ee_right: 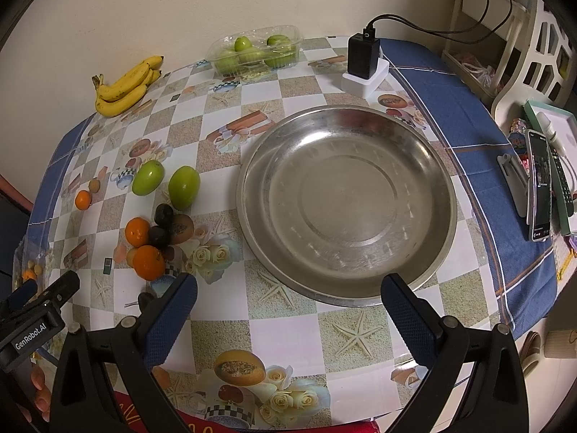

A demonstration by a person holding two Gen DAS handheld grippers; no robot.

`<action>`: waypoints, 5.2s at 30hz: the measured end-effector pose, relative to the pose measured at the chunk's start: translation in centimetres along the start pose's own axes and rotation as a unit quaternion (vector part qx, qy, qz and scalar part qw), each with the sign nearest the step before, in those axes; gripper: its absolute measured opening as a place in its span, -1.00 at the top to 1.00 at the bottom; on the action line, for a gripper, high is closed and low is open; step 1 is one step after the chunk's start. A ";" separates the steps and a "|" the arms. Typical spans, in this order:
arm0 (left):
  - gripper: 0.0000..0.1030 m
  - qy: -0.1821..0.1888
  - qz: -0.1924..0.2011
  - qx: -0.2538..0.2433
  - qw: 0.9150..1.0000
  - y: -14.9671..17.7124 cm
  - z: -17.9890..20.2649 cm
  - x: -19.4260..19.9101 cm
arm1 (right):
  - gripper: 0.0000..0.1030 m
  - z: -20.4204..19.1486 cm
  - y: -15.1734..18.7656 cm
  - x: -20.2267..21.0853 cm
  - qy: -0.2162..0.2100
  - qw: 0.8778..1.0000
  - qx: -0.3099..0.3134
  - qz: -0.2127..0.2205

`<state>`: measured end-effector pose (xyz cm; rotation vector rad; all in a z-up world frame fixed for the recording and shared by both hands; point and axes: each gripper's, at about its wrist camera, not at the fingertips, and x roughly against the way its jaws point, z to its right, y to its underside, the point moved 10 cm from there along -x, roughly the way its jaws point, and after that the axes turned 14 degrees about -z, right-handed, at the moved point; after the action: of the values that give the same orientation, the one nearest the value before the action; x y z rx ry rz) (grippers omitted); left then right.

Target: Organize fruits

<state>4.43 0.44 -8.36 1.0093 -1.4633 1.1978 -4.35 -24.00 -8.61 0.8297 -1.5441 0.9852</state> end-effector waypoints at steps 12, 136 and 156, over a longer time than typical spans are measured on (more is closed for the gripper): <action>-1.00 0.029 -0.031 0.020 0.999 -0.3 -1.3 -1.5 | -0.97 -5.5 -0.5 -0.9 -0.034 0.997 0.066 -0.015; 0.32 0.126 -0.106 0.020 0.986 -1.6 9.2 -6.6 | 0.52 -5.5 -4.0 -3.8 -0.083 0.996 -0.009 -0.031; 0.32 0.161 -0.085 -0.138 0.974 -4.3 23.9 -4.1 | 0.52 9.0 -6.6 -3.9 0.003 0.982 -0.188 -0.009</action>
<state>5.37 -23.70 -13.01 0.6978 -1.2191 0.9529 -1.44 -34.91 -12.12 0.5710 -1.6472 0.6503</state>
